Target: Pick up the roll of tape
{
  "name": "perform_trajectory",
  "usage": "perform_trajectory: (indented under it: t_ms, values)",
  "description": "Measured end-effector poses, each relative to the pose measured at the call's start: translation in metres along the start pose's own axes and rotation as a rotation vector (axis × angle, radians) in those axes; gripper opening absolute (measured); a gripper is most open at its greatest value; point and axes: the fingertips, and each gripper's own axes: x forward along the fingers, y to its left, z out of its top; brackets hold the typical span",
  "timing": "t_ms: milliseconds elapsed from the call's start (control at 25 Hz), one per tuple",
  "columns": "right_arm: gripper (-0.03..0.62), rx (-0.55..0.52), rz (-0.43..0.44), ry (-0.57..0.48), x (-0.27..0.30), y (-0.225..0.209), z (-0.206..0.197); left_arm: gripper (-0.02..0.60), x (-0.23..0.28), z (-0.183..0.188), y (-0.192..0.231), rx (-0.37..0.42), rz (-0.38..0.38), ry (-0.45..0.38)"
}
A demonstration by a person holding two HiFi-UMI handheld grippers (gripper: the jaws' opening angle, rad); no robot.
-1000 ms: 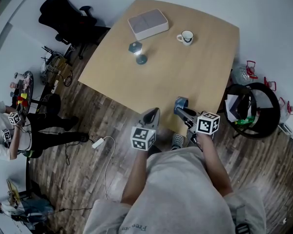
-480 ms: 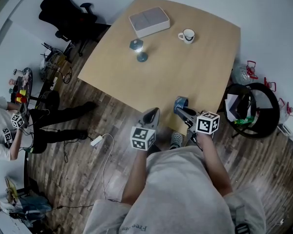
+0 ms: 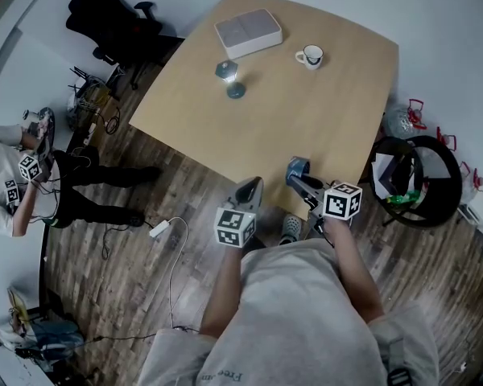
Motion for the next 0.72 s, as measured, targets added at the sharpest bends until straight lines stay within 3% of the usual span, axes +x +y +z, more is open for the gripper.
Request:
perform_trajectory:
  t_ms: [720]
  values:
    - [0.043,-0.100,0.000,0.030,-0.001,0.016,-0.003,0.006,-0.006,-0.003,-0.008,0.010,-0.011,-0.003]
